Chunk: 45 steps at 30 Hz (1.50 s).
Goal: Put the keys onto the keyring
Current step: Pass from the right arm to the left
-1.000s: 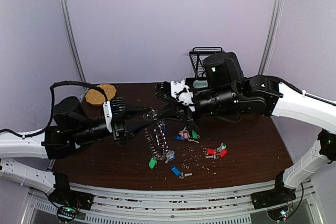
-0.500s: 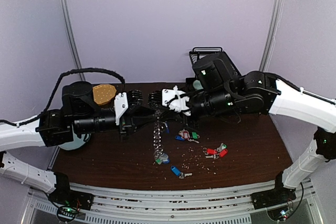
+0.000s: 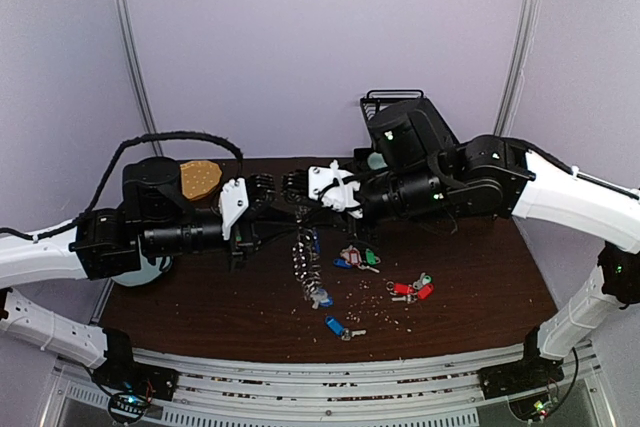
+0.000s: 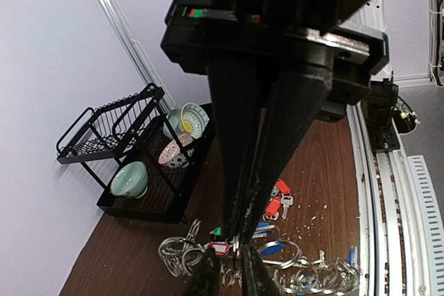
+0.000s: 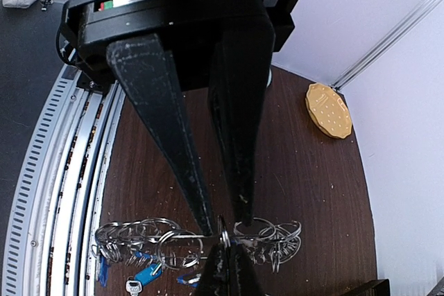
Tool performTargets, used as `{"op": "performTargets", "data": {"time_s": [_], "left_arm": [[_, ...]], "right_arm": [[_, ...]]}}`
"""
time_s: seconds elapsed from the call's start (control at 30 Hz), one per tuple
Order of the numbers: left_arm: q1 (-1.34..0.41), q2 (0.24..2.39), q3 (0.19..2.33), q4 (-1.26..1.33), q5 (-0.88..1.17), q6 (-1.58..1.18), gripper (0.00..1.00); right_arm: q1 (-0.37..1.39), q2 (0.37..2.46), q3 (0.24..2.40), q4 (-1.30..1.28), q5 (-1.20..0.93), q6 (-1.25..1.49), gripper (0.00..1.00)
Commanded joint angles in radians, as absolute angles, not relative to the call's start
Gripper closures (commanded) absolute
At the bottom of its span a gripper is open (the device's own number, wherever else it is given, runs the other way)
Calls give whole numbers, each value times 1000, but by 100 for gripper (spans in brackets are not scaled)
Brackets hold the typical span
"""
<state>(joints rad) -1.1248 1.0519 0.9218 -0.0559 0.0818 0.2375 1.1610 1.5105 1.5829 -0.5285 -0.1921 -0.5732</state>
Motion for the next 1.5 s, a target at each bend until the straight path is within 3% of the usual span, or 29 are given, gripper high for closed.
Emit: {"op": "performTargets", "data": {"time_s": [0.0, 0.17, 0.3, 0.6, 0.7, 0.87, 1.07, 1.47], "left_arm": [[-1128, 1063, 927, -39, 52, 222, 86], [-1128, 1058, 927, -38, 38, 225, 88], [-1128, 1061, 925, -32, 50, 230, 100], [-1129, 1057, 894, 38, 70, 241, 100], [-1131, 1017, 832, 154, 35, 237, 100], [-1131, 978, 765, 247, 3, 260, 100], [-1131, 956, 710, 350, 24, 272, 100], [-1131, 953, 695, 412, 70, 292, 100]], "right_arm": [[1166, 1484, 1601, -471, -219, -571, 100], [1166, 1482, 1598, -467, -218, -571, 100], [1167, 1482, 1592, -463, -218, -570, 100], [1165, 1485, 1580, -436, -198, -541, 100], [1152, 1473, 1533, -388, -179, -509, 80], [1086, 1421, 1445, -283, -354, -411, 66], [1032, 1409, 1353, -179, -497, -319, 67], [1017, 1447, 1335, -100, -570, -292, 81]]}}
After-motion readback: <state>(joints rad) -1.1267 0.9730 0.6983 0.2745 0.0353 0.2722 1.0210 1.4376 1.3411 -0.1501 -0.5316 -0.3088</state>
